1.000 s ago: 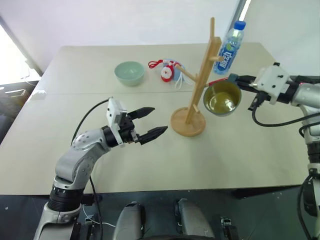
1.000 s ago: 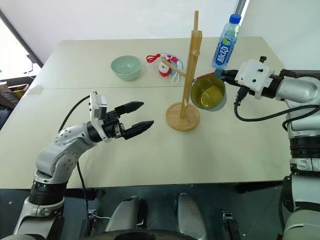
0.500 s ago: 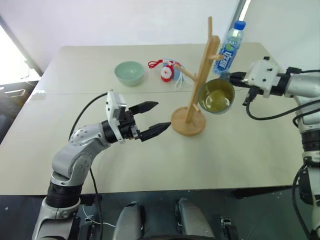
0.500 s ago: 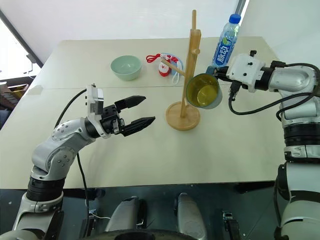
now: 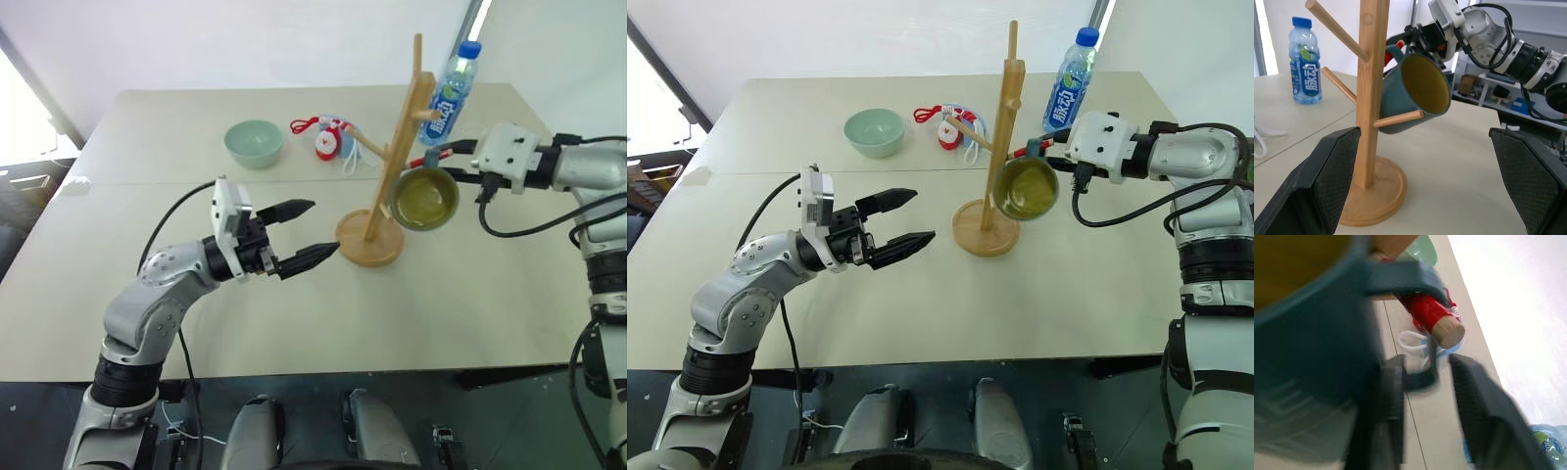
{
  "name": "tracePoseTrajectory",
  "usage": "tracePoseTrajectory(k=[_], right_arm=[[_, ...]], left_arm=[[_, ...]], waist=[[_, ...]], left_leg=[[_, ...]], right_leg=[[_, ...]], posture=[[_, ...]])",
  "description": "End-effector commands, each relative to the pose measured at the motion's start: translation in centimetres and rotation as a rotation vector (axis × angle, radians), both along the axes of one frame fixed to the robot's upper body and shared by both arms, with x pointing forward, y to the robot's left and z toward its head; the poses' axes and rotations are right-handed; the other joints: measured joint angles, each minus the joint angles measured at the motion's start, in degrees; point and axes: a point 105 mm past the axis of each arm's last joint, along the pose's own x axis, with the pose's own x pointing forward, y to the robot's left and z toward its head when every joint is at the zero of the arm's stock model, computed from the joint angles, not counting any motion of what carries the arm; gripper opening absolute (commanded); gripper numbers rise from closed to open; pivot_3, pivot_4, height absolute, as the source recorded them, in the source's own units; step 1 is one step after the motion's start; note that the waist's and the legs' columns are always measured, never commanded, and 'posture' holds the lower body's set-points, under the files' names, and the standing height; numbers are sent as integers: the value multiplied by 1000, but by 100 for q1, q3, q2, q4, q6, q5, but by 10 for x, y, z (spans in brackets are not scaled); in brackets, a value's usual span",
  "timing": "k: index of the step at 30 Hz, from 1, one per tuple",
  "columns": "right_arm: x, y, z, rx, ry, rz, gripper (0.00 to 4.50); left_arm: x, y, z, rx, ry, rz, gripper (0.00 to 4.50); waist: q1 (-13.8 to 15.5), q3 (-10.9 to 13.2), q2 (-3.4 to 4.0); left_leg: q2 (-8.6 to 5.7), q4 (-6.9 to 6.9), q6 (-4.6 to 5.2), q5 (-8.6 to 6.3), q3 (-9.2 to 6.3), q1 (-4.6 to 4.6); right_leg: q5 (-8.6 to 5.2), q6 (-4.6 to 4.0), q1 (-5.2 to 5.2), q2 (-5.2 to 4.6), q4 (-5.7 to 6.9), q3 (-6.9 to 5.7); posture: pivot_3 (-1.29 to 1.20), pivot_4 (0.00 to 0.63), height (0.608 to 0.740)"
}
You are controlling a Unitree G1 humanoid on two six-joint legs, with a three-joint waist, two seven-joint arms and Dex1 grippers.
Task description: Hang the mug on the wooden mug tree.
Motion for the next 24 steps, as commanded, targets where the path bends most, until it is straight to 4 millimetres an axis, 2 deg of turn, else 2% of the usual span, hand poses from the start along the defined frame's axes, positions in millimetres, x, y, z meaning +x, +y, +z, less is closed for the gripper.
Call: tracePoseTrajectory(k=[1, 6, 13, 14, 15, 16, 18, 20, 24], right_arm=[[-3, -2, 30, -9, -121, -4, 2904], [-9, -17, 41, -12, -168, -59, 2904], [-22, -47, 44, 118, -155, -174, 2904], [-24, -56, 41, 195, -136, -209, 2904], [-26, -67, 27, 317, -107, -255, 2904], [-29, -76, 3, 447, -58, -299, 2904], [-37, -82, -34, 619, 8, -365, 2904], [-43, -78, -62, 702, 44, -410, 2904], [-52, -60, -101, 814, 106, -459, 2904]], left_arm=[[-5, -2, 12, -9, -52, -18, 4500], [-4, -2, 12, -9, -52, -15, 4500], [1, 2, 7, 5, -45, 25, 4500], [6, 5, 4, 3, -36, 57, 4500], [17, 13, -4, 7, -29, 146, 4500], [32, 25, -16, 22, -17, 263, 4500], [50, 42, -32, 42, -5, 431, 4500], [59, 54, -44, 66, -1, 538, 4500], [63, 68, -69, 93, 31, 646, 4500]], waist=[[0, 0, 0], [10, 0, 0], [14, 0, 0], [12, 0, 0], [14, -2, -2], [19, -4, -6], [40, -24, -33], [27, -23, -32], [-37, -4, 14]], left_leg=[[0, 0, 0, 0, 0, 0], [0, 0, 0, 0, 0, 0], [-1, 0, 0, 0, -1, -2], [-1, 0, 0, 0, 0, 0], [-1, 0, 0, 0, 0, 1], [-1, 0, 0, 0, 0, 2], [-1, -3, 0, 0, -5, 11], [3, -4, 0, 0, -12, 11], [2, -1, -1, 1, 10, 4]], right_leg=[[0, 0, 0, 0, 0, 0], [0, 0, 0, 0, 0, 0], [0, 0, 3, -2, -2, 1], [0, 0, 3, -2, -2, 1], [0, 0, 3, -2, -1, 1], [0, 0, 6, 0, -1, 0], [0, -1, 26, 7, -7, -11], [0, 0, 27, 13, -7, -15], [2, 3, -4, 0, 11, 13]], posture=[[0, 150, 740], [0, 150, 740], [0, 150, 740], [0, 150, 740], [0, 150, 740], [0, 150, 740], [0, 150, 740], [0, 150, 740], [0, 150, 740]])
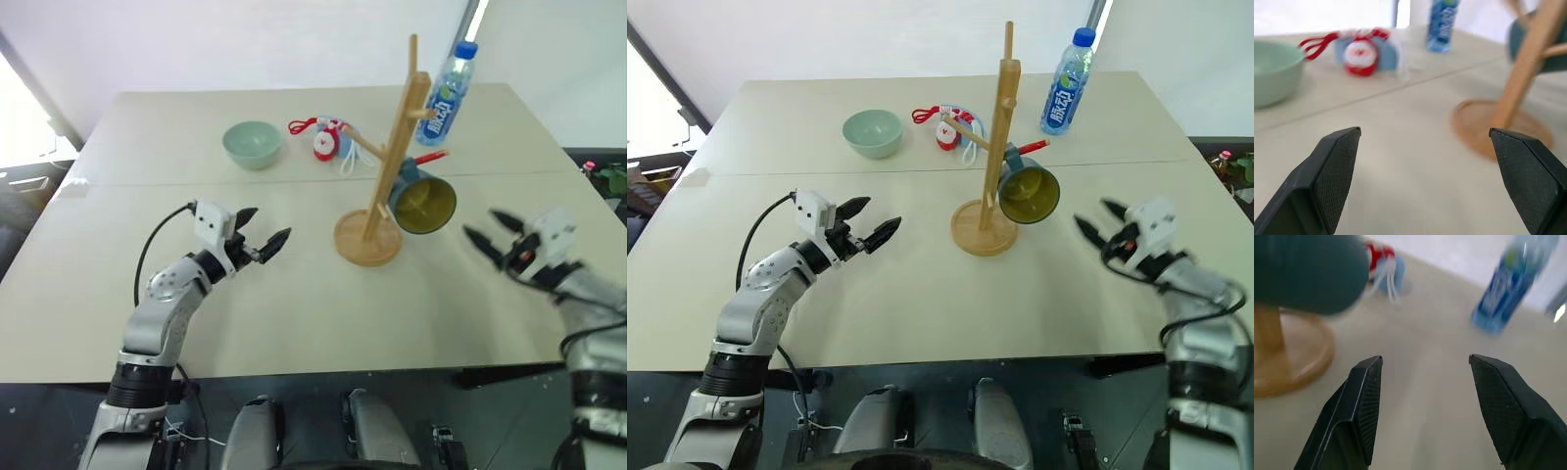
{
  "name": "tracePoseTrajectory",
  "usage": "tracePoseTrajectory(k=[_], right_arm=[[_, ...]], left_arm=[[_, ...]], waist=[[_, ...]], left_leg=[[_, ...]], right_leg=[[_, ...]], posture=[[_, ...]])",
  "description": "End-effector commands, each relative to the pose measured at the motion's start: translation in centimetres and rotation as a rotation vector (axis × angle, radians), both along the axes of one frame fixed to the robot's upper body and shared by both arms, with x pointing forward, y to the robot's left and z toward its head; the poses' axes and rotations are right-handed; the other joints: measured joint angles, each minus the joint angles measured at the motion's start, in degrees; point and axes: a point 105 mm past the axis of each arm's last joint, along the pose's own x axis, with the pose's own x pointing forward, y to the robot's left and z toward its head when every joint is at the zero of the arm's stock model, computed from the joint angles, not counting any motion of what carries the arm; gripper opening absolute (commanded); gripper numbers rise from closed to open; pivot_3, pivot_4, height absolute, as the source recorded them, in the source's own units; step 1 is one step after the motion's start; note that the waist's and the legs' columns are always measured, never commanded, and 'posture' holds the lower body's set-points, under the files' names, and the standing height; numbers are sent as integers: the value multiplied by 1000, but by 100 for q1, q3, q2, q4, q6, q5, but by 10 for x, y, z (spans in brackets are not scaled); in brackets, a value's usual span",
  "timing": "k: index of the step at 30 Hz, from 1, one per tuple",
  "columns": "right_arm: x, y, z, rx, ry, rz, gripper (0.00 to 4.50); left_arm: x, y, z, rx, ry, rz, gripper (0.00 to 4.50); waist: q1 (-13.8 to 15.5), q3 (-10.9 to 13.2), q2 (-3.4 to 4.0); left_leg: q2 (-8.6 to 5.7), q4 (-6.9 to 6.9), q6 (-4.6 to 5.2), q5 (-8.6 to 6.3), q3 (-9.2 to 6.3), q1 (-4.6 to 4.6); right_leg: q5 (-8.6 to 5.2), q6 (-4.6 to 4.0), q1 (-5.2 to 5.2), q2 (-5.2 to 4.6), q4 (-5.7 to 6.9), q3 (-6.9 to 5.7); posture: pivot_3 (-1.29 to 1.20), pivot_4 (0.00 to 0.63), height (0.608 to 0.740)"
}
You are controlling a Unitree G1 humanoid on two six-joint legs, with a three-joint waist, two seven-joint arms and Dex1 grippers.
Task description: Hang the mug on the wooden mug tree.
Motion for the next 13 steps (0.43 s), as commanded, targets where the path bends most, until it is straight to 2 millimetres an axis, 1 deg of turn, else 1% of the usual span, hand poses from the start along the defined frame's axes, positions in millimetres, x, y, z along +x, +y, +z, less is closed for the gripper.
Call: tracePoseTrajectory(k=[1, 4, 6, 9, 13], right_arm=[[-2, 16, 22, 37, -124, -13, 2904], [-2, 27, 7, 78, -101, -21, 2904], [-1, 32, 2, 93, -91, -20, 2904], [0, 37, -2, 98, -82, -8, 2904], [4, 38, -3, 97, -82, -11, 2904]], left_arm=[[0, 10, -4, 21, -46, 78, 4500], [-3, 17, -18, 31, -21, 122, 4500], [-6, 20, -22, 27, -10, 132, 4500], [-9, 21, -25, 26, -6, 133, 4500], [-13, 22, -27, 15, 3, 131, 4500]], waist=[[-21, 0, 2], [0, -2, -2], [18, -2, -2], [46, -2, -2], [35, -2, -2]], left_leg=[[0, 1, 0, 0, 5, 3], [2, 3, 0, 0, 3, 15], [2, 3, -1, 0, -4, 12], [2, 3, -1, 0, -7, 5], [-1, 3, -1, 0, -5, 4]], right_leg=[[3, 4, -1, -2, 0, 5], [3, 4, 11, 5, 2, 5], [3, 3, 9, 8, 4, 0], [3, 3, 6, 7, 4, -4], [3, 3, 8, -2, -3, -3]], posture=[[0, 150, 740], [0, 150, 740], [0, 150, 740], [0, 150, 740], [0, 150, 740]])
